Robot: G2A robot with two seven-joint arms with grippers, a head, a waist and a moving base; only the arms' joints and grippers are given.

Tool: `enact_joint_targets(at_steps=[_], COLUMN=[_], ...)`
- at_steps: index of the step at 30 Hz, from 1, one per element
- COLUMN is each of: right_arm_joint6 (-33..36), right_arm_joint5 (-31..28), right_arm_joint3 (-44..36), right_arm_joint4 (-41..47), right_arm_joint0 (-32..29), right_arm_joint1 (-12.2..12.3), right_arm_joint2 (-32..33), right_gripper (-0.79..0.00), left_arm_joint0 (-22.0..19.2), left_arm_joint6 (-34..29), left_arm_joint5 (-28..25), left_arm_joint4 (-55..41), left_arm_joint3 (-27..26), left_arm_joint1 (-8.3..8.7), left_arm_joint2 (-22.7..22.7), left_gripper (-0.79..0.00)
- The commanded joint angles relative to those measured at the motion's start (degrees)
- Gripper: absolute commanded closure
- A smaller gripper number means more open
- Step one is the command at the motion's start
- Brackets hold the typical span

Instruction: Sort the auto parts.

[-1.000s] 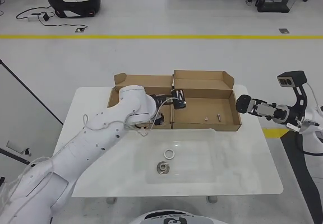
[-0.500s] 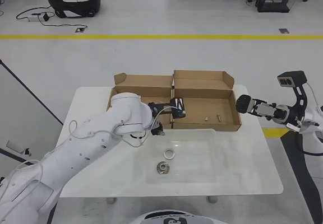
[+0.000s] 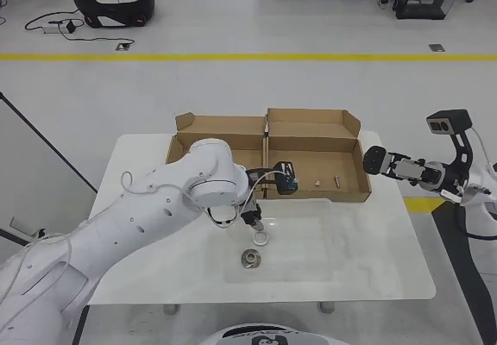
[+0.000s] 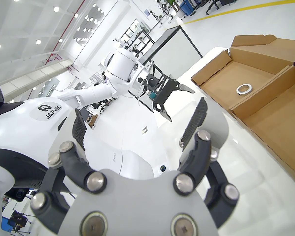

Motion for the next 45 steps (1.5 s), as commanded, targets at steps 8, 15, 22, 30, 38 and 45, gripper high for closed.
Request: enact_joint_targets(at_steps=[8, 15, 22, 30, 38, 45], right_arm_joint6=[0.0, 0.0, 0.0, 0.0, 0.0, 0.0], right_arm_joint5=[0.0, 0.0, 0.0, 0.0, 0.0, 0.0], right_arm_joint3=[0.0, 0.0, 0.0, 0.0, 0.0, 0.0], right_arm_joint4=[0.0, 0.0, 0.0, 0.0, 0.0, 0.0], right_arm_joint0=[0.0, 0.0, 0.0, 0.0, 0.0, 0.0], right_arm_joint1=[0.0, 0.0, 0.0, 0.0, 0.0, 0.0], right_arm_joint2=[0.0, 0.0, 0.0, 0.0, 0.0, 0.0], right_gripper=[-0.785, -0.785, -0.785, -0.785, -0.785, -0.785], left_arm_joint0=[-6.75, -6.75, -4.98, -8.08, -12.72, -10.98], left_arm_joint6=[-2.81, -2.81, -0.83, 2.01, 4.13, 3.78], left_arm_joint5=[2.87, 2.87, 0.9, -1.95, -4.07, -3.73], left_arm_joint4=[-10.6, -10.6, -8.1, -9.56, -12.88, -9.65], left_arm_joint3=[2.24, 2.24, 1.8, 3.66, 7.93, 9.76], left_arm_joint1=[-1.09, -1.09, -1.46, -3.91, -6.32, -8.08], left_arm_joint2=[4.49, 4.49, 6.66, 14.01, 19.26, 19.26], left_gripper=[-0.785, -0.785, -0.785, -0.785, -0.785, -0.332])
